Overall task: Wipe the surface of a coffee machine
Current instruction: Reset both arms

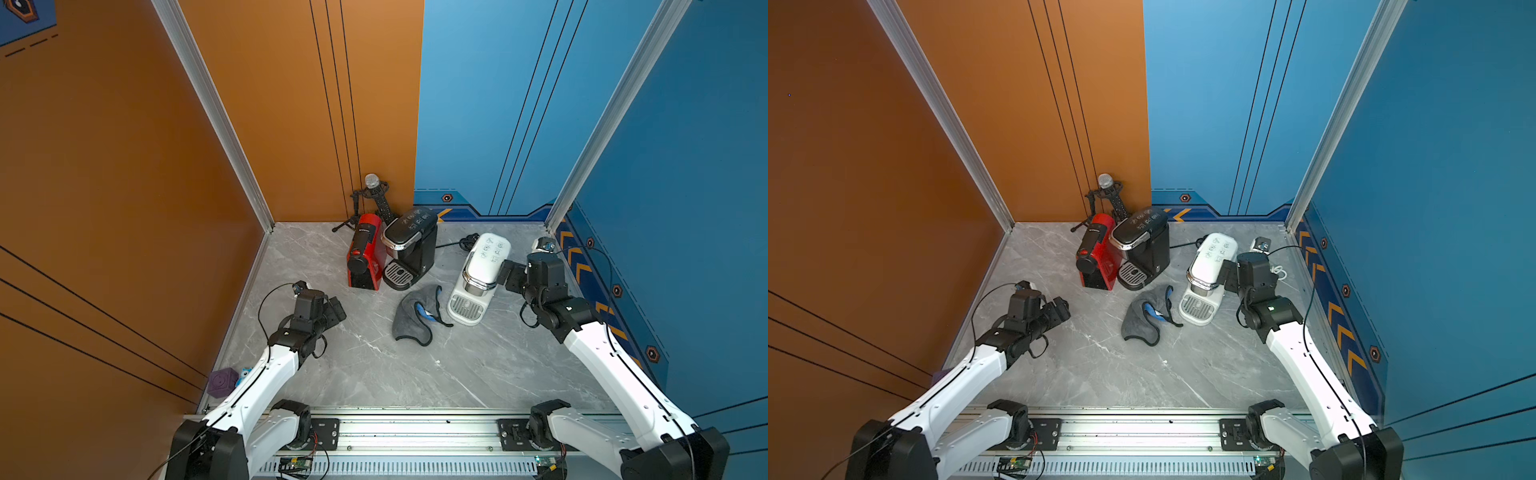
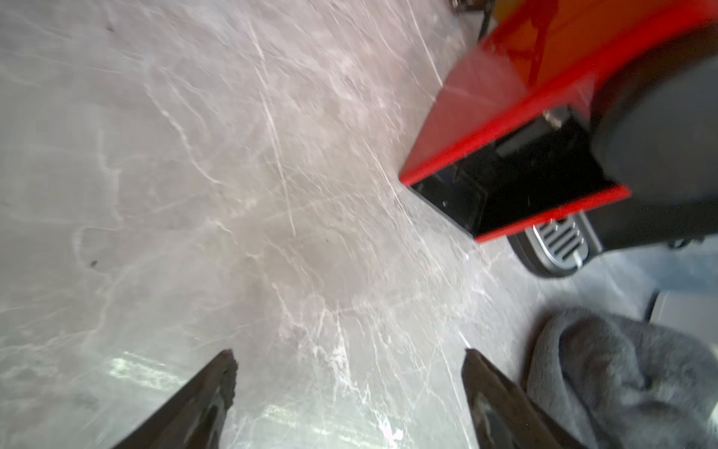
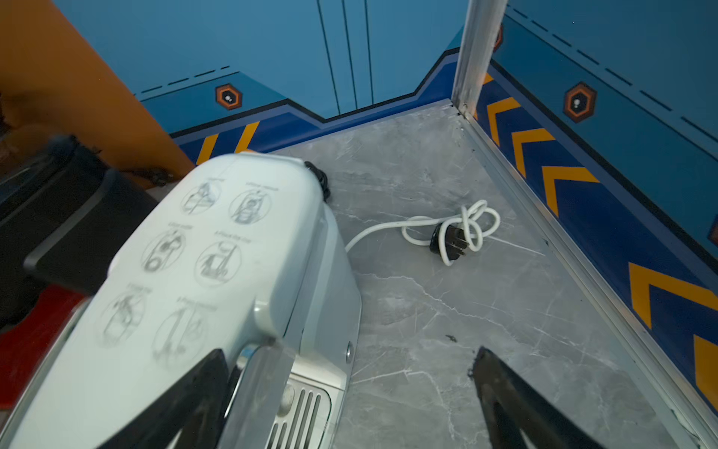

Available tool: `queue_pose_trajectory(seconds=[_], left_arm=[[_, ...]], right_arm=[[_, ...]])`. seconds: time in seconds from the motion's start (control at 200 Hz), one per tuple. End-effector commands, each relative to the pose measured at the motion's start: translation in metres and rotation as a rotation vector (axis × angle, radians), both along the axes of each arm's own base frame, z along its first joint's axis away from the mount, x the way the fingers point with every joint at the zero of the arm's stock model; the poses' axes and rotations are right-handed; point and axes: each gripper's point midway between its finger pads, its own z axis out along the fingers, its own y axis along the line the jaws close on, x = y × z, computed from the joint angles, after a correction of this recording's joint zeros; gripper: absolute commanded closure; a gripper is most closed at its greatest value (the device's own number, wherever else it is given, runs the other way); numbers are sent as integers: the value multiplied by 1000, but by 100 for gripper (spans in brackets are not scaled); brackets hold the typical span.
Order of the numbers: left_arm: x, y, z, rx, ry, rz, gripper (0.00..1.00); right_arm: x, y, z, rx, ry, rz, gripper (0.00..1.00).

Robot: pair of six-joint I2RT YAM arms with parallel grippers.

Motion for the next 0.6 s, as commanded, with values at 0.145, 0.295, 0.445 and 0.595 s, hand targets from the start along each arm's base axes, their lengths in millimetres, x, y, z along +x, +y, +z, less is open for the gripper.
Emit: queue_pose_trajectory(seconds=[0.145,0.295,0.445,0.595], left_arm=[[-14,63,20,131,-73,185,2],[-16,73,8,130,-36,194,2],[-10,80,5,155,-43,205,1],[5,77,-5,164,-127,174,1]], right_arm=[[-28,-61,-66,47,65,-186,2],[-13,-48,-59,136,46,-80,5],[-6,-53,-30,16,-29,-116,3],[2,-83,-86,-41,70,-230,2]])
